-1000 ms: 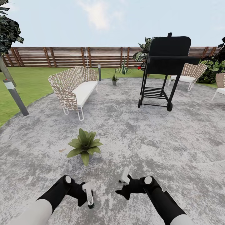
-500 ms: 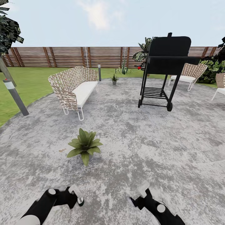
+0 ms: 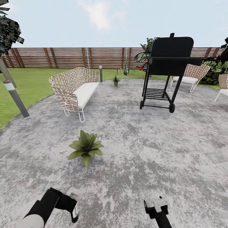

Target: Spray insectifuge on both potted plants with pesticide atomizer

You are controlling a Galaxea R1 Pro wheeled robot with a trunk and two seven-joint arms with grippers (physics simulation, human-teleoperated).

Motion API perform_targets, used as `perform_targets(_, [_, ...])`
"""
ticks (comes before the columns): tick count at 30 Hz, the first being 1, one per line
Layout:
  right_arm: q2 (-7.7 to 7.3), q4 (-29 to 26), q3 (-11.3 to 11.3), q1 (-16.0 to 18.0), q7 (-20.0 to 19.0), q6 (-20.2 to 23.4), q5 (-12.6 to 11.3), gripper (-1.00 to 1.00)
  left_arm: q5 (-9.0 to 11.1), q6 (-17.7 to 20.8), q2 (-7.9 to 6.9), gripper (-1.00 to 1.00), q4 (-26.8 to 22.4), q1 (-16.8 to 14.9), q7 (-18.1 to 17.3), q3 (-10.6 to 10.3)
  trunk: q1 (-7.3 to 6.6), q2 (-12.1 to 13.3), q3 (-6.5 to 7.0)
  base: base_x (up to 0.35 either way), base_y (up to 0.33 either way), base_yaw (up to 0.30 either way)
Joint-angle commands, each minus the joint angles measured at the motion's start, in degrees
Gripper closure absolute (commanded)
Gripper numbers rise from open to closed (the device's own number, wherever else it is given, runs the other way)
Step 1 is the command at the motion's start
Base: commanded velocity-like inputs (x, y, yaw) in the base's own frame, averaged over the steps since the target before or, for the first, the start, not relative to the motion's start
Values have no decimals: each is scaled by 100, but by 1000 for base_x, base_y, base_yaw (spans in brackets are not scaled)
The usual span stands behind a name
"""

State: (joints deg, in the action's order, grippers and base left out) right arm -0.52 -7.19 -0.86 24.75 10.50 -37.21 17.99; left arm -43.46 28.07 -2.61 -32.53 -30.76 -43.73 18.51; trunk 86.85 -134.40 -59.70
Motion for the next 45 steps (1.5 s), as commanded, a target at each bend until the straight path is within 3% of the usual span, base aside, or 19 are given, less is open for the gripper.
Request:
perform_targets(1, [0,3,-10,0,58,-5,3,-100,-30,168,-7,100,-15,-9,-40,29,-1,-2,-5,0,0,0])
perform_targets(7, [5,8,-4,-4,59,2,-266,-100,-63,961,-37,100,-29,-19,-39,18,-1,-2,-5,0,0,0])
perform_targets(13, [16,32,2,-12,66,2,-342,-100,-98,1364,-70,100,-34,-231,-55,4,-1,-2,-5,7,0,0])
perform_targets(16, [29,33,20,-14,60,3,-707,-100,-128,1952,-88,100,-31,-446,-56,-90,-1,-2,-5,151,0,0])
perform_targets(17, [28,33,23,-16,59,3,-862,-100,-219,2160,-92,100,-24,-510,-62,-204,-1,-2,-5,283,14,0])
perform_targets(20, [26,38,24,-18,53,3,-949,-100,-346,2283,-80,100,-8,-545,-77,-405,-1,-2,-5,315,56,0])
perform_targets(27, [20,37,25,-23,50,3,-972,-100,-374,2477,-105,100,64,-749,-98,-490,-1,-2,-5,333,100,0])
perform_targets(28, [26,34,25,-67,57,3,-964,-100,-382,2994,-111,100,126,-1590,-980,-1568,-1,-2,-5,164,210,0])
perform_targets(45, [18,34,25,-70,49,3,-964,-100,-388,2994,-108,100,149,-1747,-980,-1570,-1,-2,-5,69,70,0])
